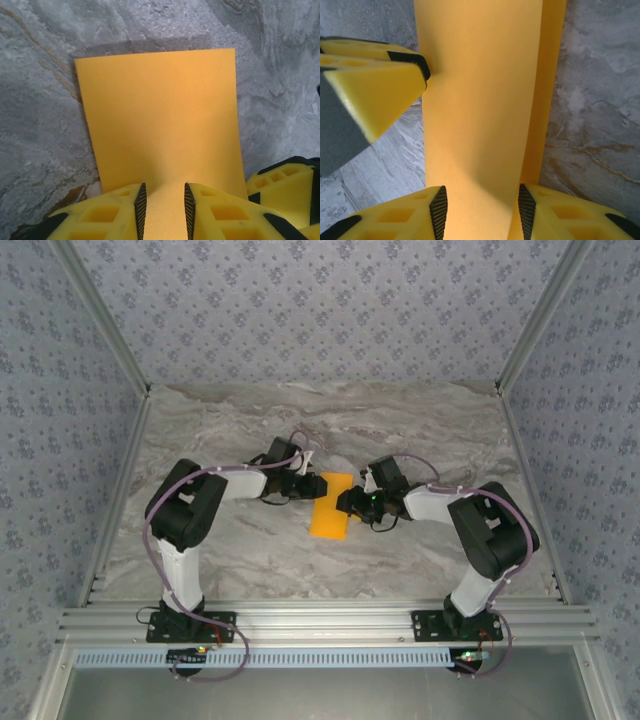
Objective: Fold a paper plane with a square sheet of paper (fold left side to right side)
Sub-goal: Fold the triangle a second time at the center of the table.
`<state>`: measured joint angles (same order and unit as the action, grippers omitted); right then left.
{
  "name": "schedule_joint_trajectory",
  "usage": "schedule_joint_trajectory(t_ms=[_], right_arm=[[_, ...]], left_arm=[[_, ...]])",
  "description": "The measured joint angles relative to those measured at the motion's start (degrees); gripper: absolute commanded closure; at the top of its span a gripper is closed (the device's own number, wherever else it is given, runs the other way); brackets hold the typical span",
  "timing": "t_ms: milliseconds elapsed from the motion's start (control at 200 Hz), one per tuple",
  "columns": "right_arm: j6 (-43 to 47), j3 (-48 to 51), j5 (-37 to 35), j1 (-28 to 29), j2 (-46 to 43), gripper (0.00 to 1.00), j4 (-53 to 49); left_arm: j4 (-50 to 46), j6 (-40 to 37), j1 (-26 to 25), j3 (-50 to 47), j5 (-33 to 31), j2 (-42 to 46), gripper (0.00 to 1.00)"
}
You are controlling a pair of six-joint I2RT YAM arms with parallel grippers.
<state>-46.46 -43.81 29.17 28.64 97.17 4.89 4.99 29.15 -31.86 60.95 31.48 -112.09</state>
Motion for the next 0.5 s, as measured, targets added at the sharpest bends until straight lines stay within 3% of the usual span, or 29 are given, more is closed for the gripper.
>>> schedule_joint_trajectory(t_ms=[135,305,500], right_arm=[[-0.7,-0.42,0.81,-0.83,0.04,0.61,1.03],[-0.7,-1.99,2.4,-2.43,0.04,0.61,1.42],[-0.5,-4.0,3.26,-2.71,0.04,0.61,1.05]], left_arm=[[2.21,0.17,0.24,-5.22,-0.42,5.81,0.53],[3.58,-1.77,0.55,-12.96,-3.65,19.5,0.45],[3.67,-5.97,-5.05,-22.56,-11.13,36.81,0.35]])
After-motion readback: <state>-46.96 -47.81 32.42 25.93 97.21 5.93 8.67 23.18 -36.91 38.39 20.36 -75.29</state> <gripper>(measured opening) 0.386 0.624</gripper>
